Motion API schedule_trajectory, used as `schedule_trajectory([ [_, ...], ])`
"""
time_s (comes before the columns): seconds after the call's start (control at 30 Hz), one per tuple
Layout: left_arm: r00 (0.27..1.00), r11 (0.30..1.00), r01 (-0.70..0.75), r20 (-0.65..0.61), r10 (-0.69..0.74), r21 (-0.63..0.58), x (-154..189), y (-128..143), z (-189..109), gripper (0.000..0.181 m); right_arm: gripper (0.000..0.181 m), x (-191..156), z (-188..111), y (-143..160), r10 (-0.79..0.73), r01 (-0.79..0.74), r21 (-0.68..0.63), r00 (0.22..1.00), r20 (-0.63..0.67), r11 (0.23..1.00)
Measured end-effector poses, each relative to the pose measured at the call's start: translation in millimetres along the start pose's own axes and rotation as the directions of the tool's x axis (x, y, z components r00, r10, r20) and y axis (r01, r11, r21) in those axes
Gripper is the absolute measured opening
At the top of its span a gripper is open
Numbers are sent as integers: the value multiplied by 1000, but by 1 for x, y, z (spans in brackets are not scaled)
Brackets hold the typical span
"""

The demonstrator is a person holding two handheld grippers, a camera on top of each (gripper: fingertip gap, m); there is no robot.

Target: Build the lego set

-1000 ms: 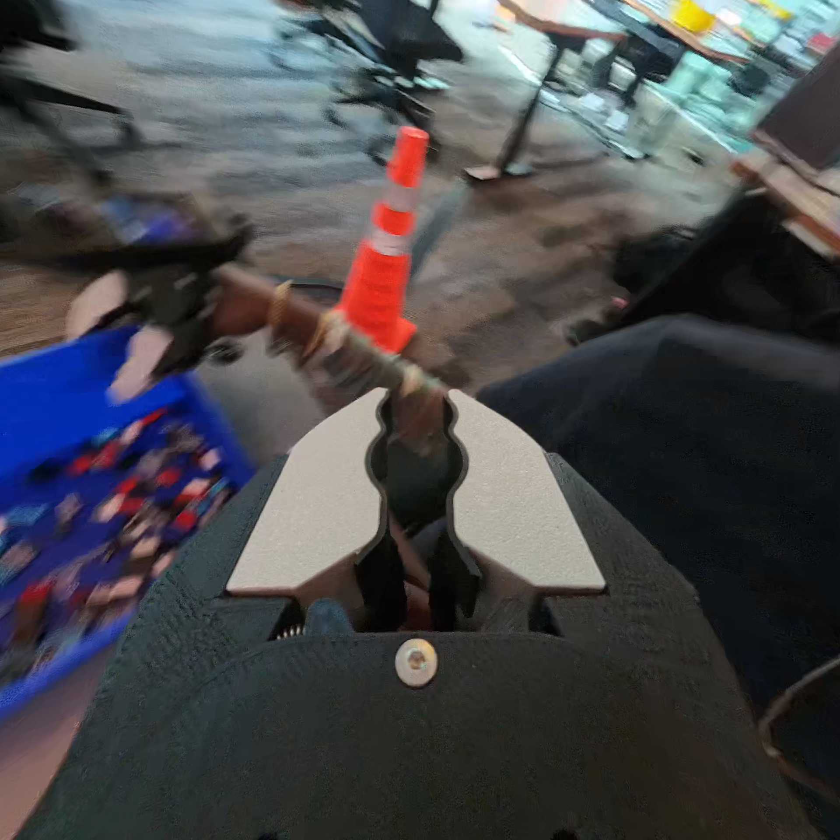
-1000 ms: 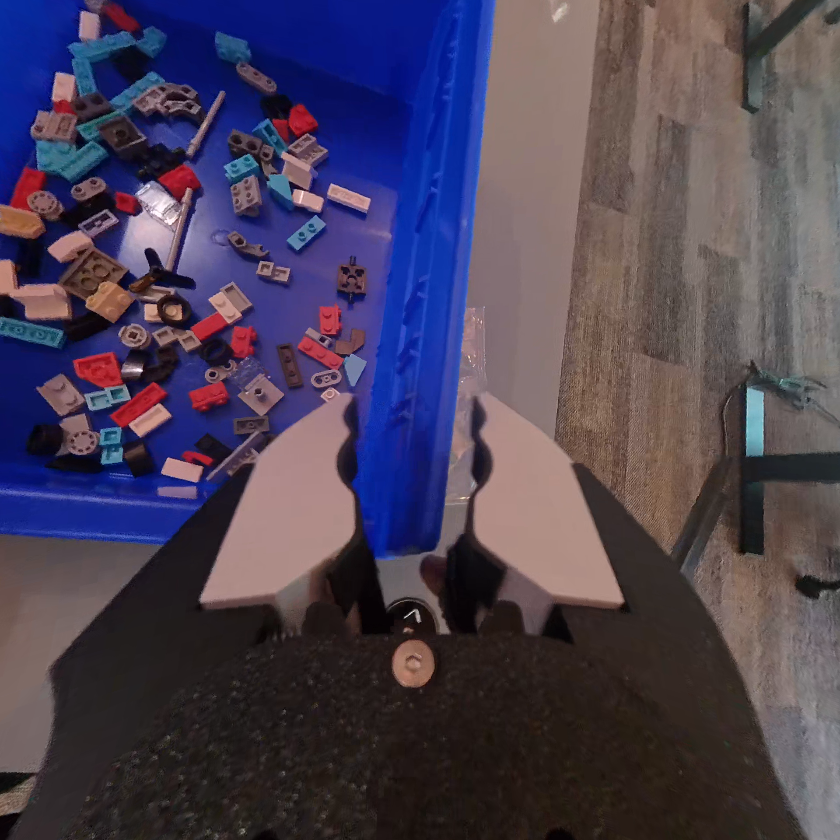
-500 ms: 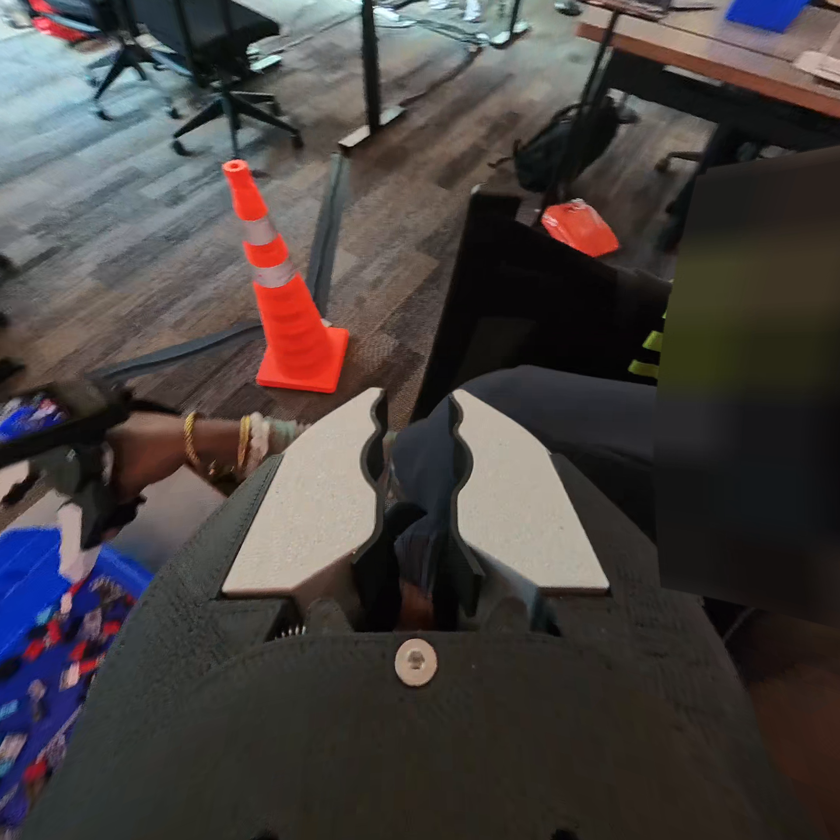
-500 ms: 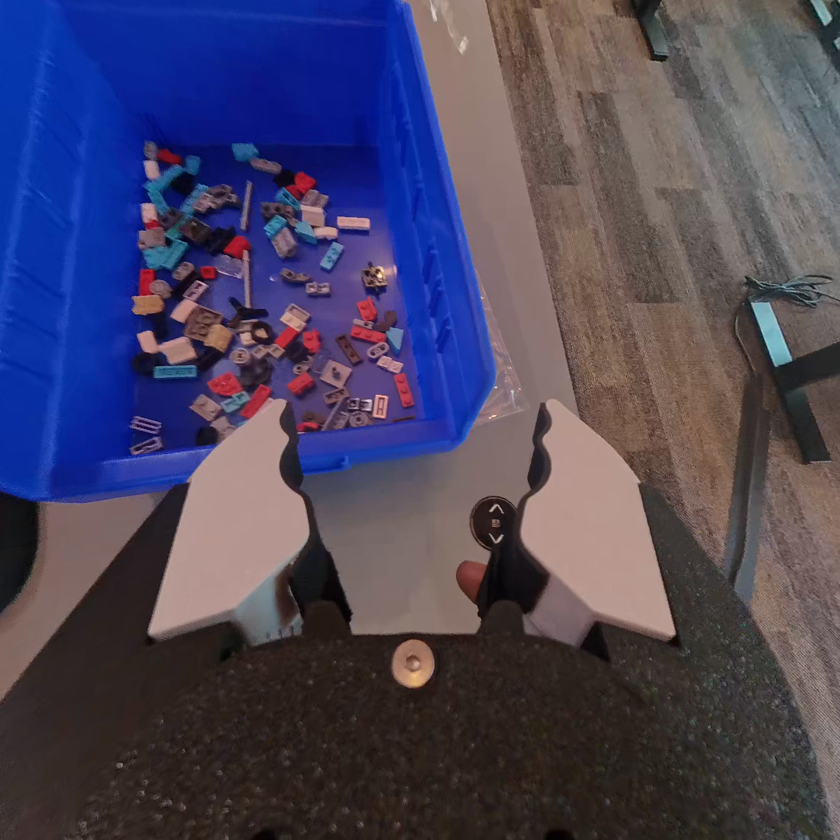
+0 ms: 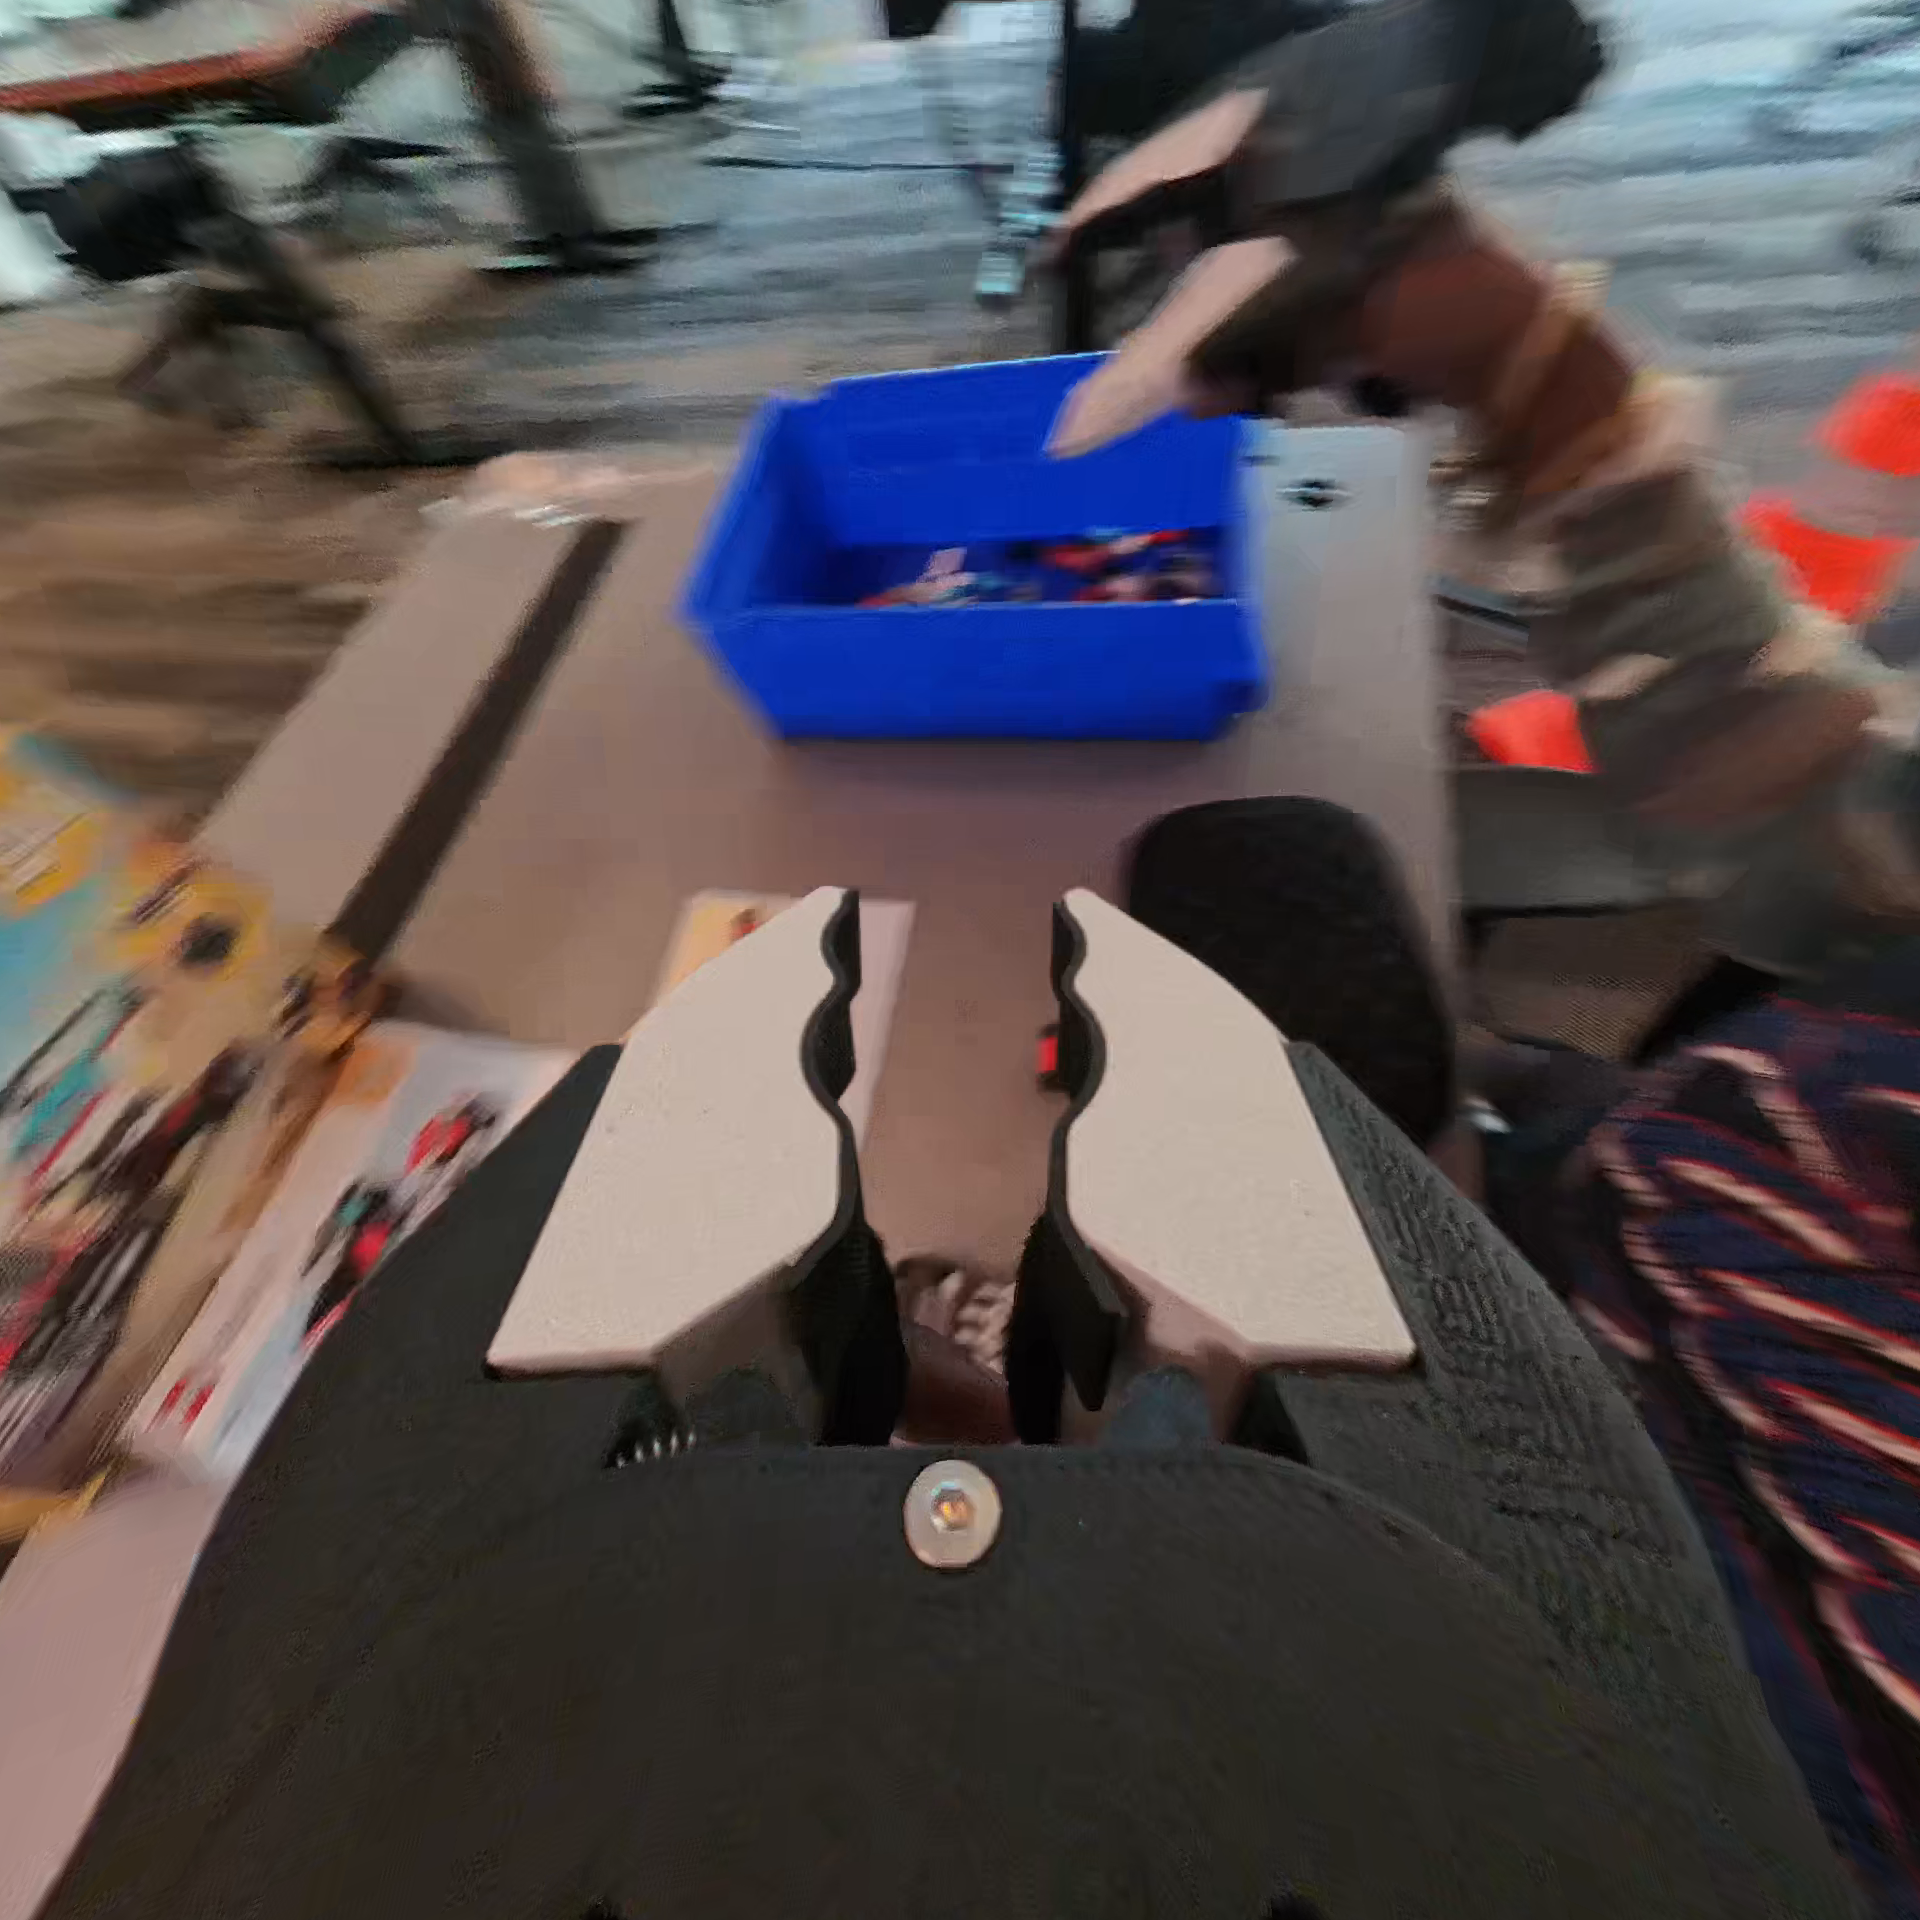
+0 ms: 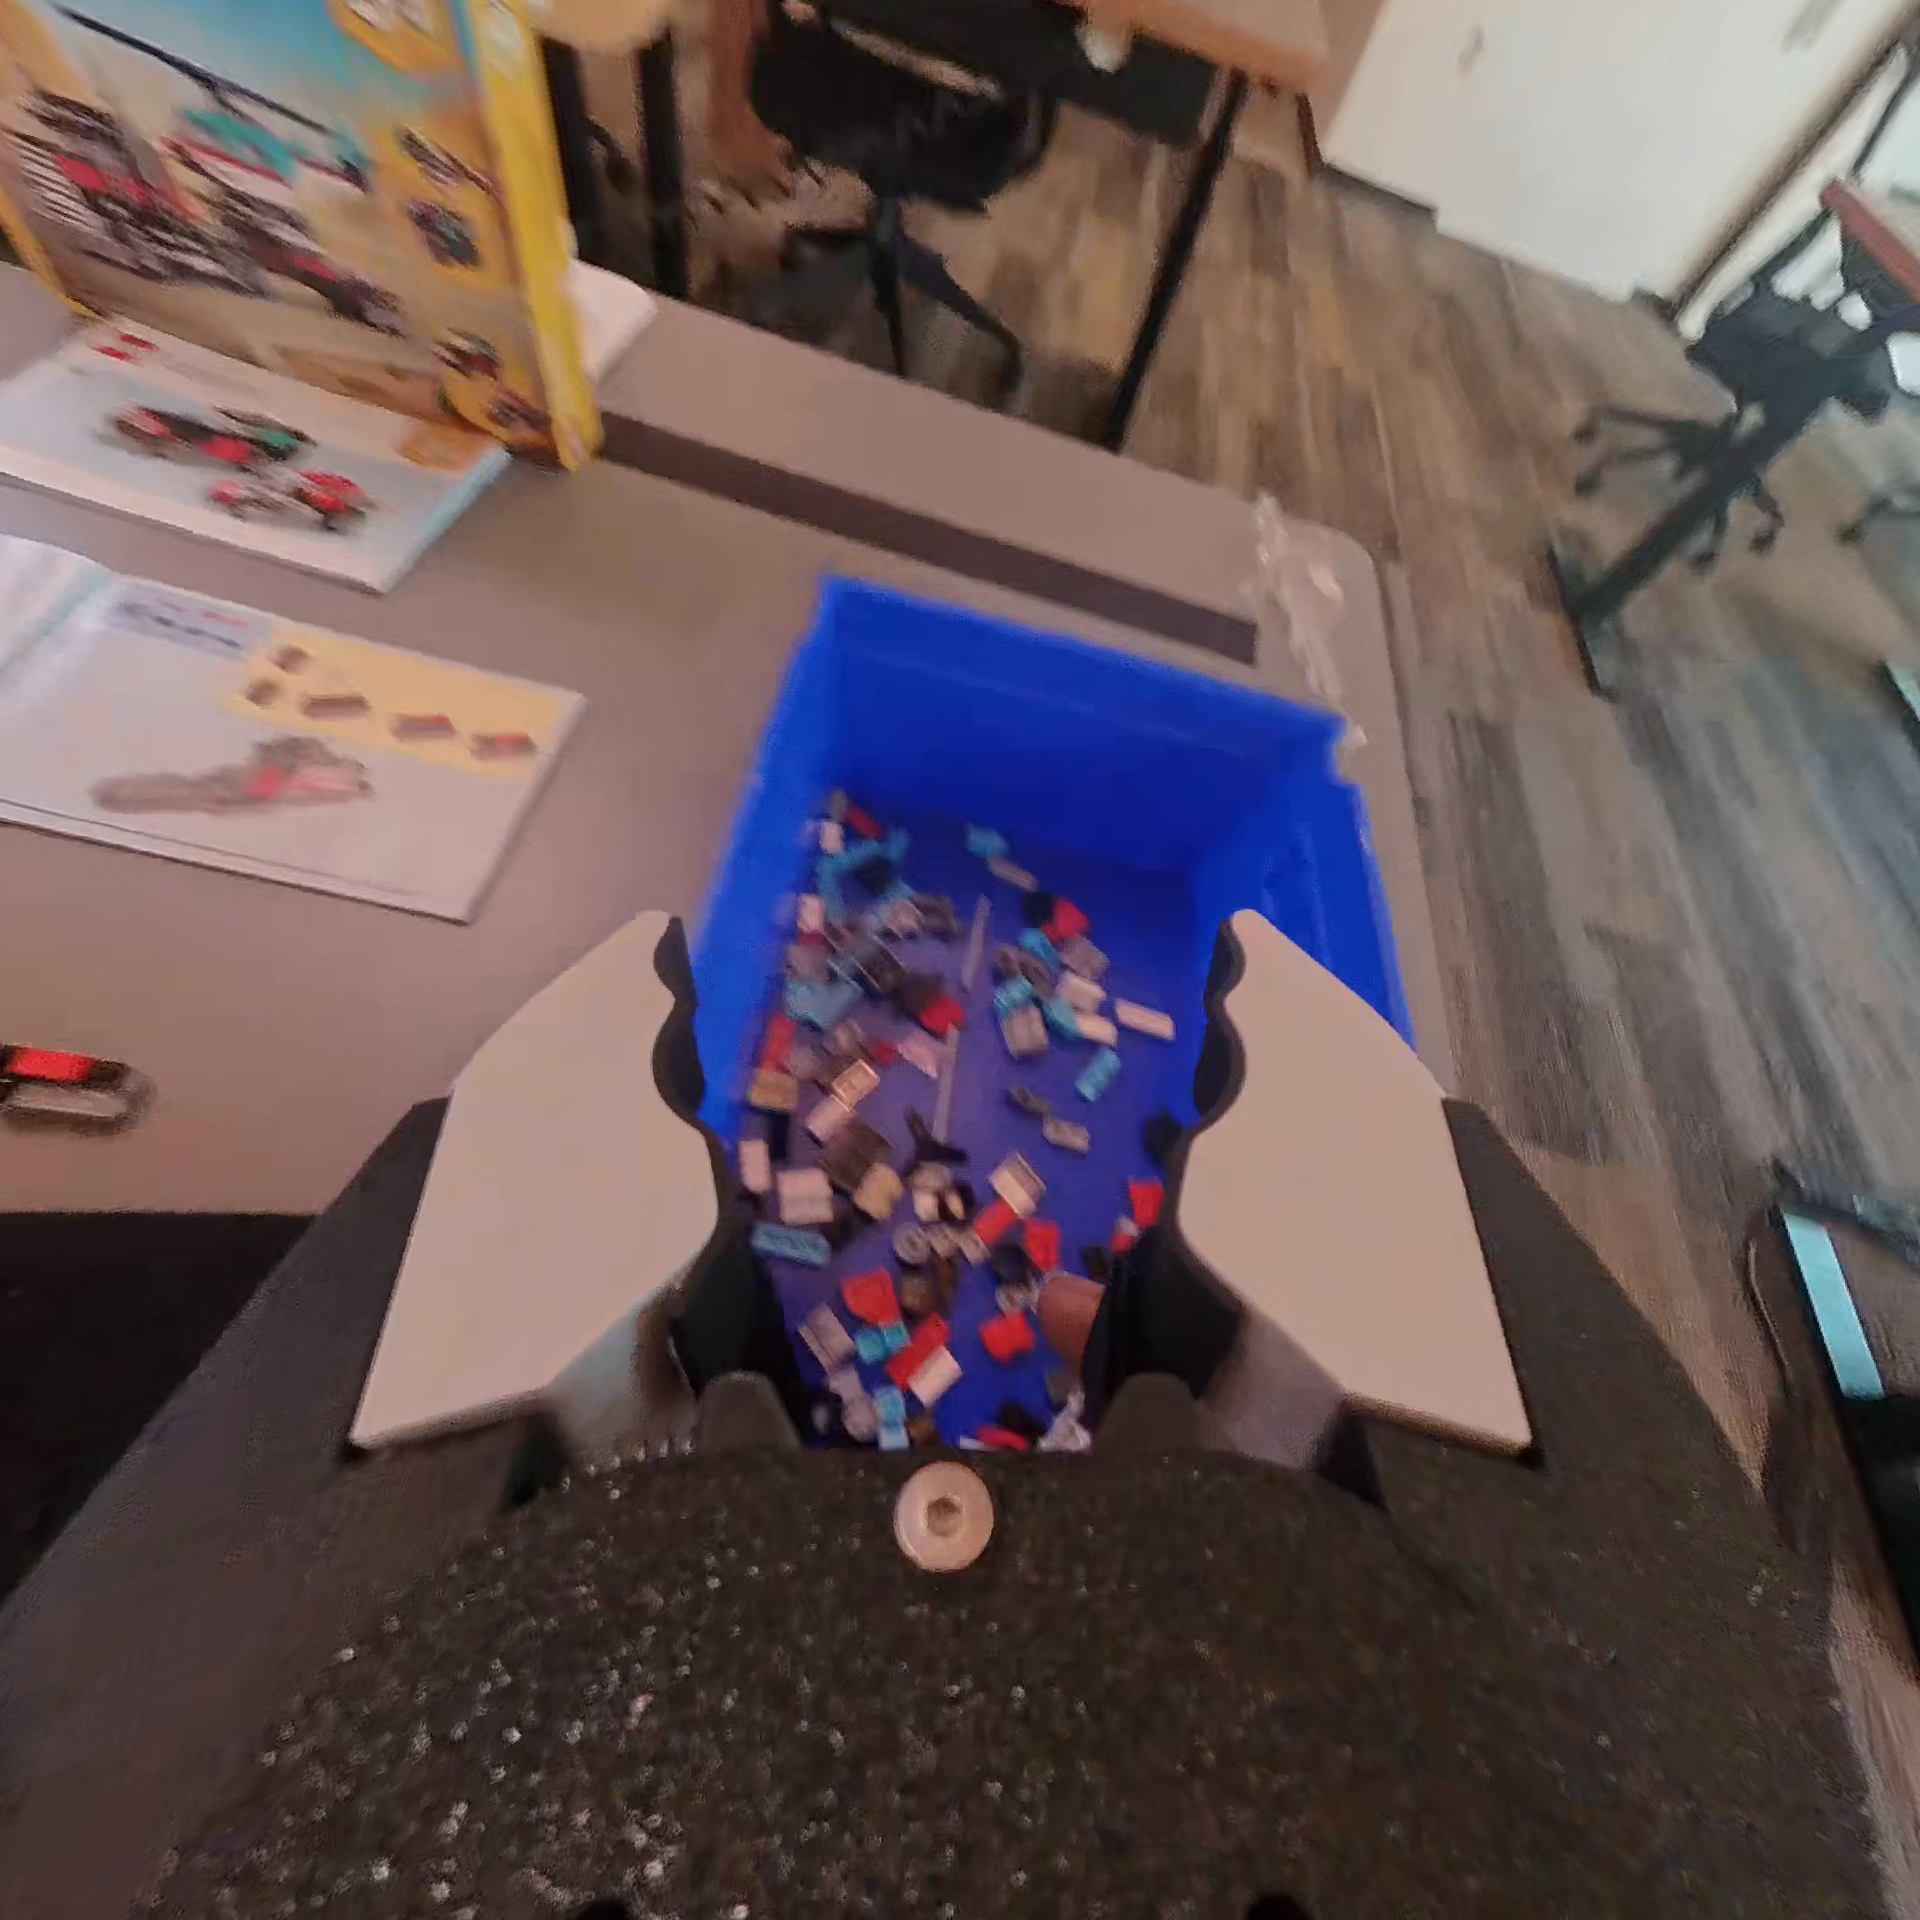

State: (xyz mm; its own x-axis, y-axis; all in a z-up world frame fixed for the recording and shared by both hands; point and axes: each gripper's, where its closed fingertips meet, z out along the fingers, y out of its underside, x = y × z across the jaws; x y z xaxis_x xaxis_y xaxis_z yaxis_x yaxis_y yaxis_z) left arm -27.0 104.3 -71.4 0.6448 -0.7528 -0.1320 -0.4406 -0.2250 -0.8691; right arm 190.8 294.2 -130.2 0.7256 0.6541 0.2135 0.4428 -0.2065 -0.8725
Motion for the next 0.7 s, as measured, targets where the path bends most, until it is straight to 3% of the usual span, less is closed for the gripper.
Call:
schedule_trajectory([
  [0.07, 986, 997, 76, 149, -79, 28, -36, 26, -23, 35, 95, -23, 6, -21, -44, 43, 42, 999, 29, 998],
  [0.27, 923, 977, 212, 329, -199, -4, -79, 96, -53, 35, 90, -87, 22, -65, -172, 157, 117, 976, 133, 981],
  [0.37, 922, 975, 222, 325, -208, -5, -80, 111, -53, 35, 86, -115, 29, -80, -245, 223, 133, 953, 177, 966],
  [0.5, 910, 973, 197, 390, -138, -117, -89, 132, -65, 35, 76, -147, 39, -94, -307, 270, 177, 923, 233, 946],
  [0.7, 880, 967, 239, 440, -178, -86, -102, 147, -85, 35, 71, -178, 49, -111, -296, 210, 277, 898, 324, 938],
])
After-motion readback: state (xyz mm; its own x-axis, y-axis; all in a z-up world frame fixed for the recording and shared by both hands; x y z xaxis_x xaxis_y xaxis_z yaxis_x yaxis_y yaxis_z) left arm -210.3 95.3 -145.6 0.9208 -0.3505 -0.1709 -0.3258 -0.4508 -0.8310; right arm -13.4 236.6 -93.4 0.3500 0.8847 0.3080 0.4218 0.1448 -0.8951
